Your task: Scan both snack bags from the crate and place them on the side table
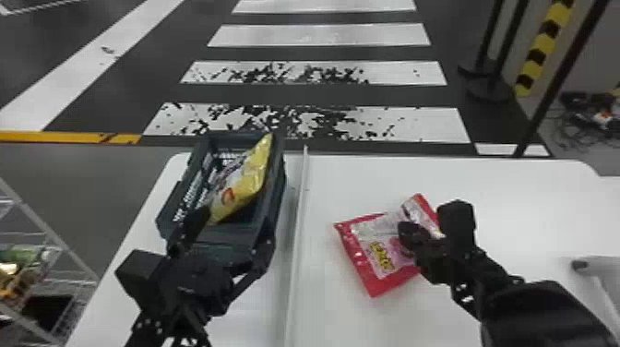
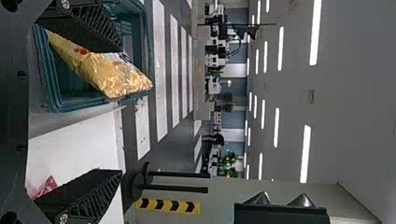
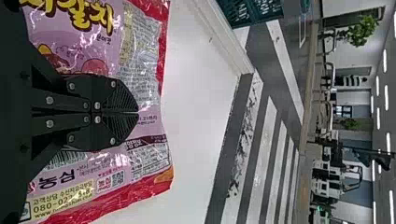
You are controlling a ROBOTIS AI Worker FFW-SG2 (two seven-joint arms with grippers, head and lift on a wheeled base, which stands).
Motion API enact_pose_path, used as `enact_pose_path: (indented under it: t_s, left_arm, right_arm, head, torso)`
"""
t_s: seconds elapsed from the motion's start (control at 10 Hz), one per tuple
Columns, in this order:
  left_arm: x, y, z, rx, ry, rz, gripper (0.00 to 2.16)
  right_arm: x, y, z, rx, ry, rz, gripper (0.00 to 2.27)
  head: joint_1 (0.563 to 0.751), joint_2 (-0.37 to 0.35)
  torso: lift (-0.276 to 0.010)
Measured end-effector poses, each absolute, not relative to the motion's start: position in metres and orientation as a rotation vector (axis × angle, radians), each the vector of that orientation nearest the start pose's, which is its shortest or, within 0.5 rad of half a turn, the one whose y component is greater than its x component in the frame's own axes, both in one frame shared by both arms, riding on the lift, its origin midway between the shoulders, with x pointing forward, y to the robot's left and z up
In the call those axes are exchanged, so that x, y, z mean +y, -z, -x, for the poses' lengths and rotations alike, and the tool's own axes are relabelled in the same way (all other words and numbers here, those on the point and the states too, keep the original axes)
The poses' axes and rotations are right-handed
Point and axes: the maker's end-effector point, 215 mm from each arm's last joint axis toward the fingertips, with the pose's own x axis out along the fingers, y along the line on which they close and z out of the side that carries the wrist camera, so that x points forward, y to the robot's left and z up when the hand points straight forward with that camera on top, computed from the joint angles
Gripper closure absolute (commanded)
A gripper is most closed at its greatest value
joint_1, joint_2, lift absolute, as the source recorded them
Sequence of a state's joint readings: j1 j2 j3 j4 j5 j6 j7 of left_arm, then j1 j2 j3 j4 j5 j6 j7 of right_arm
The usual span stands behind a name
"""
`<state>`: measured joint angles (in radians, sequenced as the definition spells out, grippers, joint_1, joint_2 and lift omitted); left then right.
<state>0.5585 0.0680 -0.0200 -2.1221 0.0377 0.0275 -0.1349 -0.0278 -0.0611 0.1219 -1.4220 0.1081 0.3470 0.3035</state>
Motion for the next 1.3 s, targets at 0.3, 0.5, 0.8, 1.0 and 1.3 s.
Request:
enact_pose_path:
  t_s: [0.3, 0.5, 0.8, 1.0, 1.3]
  left_arm:
    - [0.191, 0.33, -0.428, 0.035, 0.188, -0.006, 0.08]
    - [0.189, 0.33, -0.429, 0.034, 0.19, -0.005, 0.08]
    - [0.187, 0.331, -0.431, 0.034, 0.193, -0.004, 0.08]
    - [0.186, 0.331, -0.431, 0.033, 0.196, -0.002, 0.08]
    - [0.18, 0.332, -0.433, 0.035, 0.205, 0.003, 0.08]
  right_arm:
    - [-0.193, 0.524, -0.545, 0.516, -0.315, 0.141, 2.26]
    - [-0.241, 0.529, -0.541, 0.533, -0.244, 0.138, 2.26]
    - [-0.296, 0.529, -0.532, 0.54, -0.157, 0.122, 2.26]
    - [-0.316, 0.528, -0.521, 0.54, -0.121, 0.112, 2.26]
    - [-0.294, 0.493, -0.52, 0.473, -0.158, 0.078, 2.26]
  head:
    - [0.695, 0.012]
    - [0.695, -0.044]
    - [0.695, -0.123]
    - [0.695, -0.146]
    - [0.695, -0.137]
  torso:
    - [-0.095]
    - [-0.095]
    - [-0.095]
    - [-0.095]
    - [-0.095]
